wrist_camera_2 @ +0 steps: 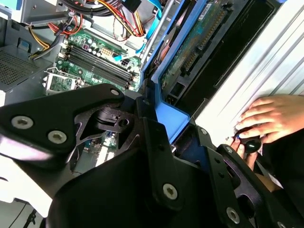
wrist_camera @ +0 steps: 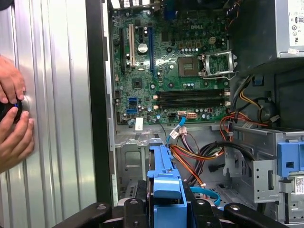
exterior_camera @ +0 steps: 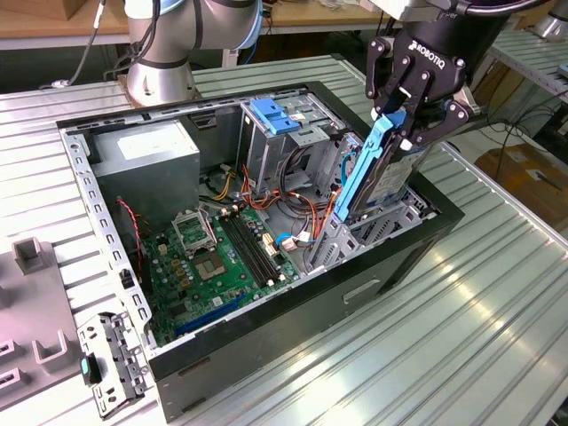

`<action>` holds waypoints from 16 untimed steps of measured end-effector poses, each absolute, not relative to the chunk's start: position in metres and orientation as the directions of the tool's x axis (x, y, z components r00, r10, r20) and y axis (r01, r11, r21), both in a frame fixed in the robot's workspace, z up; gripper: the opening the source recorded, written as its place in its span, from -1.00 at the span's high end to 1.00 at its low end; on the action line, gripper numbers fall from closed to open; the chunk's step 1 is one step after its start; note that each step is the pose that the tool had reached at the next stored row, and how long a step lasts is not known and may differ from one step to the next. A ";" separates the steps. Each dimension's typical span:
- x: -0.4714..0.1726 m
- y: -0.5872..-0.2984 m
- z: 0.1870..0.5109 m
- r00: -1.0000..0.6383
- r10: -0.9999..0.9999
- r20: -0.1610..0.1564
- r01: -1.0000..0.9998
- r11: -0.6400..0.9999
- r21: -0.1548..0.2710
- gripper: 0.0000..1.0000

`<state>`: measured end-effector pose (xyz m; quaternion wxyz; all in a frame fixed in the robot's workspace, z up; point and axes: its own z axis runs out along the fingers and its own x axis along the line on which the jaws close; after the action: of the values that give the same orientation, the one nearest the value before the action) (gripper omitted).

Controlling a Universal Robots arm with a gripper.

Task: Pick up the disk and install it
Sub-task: 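Insert the disk into the insertion slot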

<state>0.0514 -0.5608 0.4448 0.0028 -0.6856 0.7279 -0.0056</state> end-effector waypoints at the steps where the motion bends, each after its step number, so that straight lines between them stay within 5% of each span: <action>1: 0.051 -0.561 0.444 -0.057 -0.998 0.004 -0.998 0.057 -0.012 0.25; 13: 0.051 -0.561 0.444 -0.056 -0.998 0.004 -0.998 0.056 -0.012 0.25; 16: 0.051 -0.561 0.441 -0.056 -0.998 0.004 -0.998 0.056 -0.013 0.11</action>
<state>0.0514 -0.5608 0.4412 0.0032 -0.6869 0.7267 -0.0061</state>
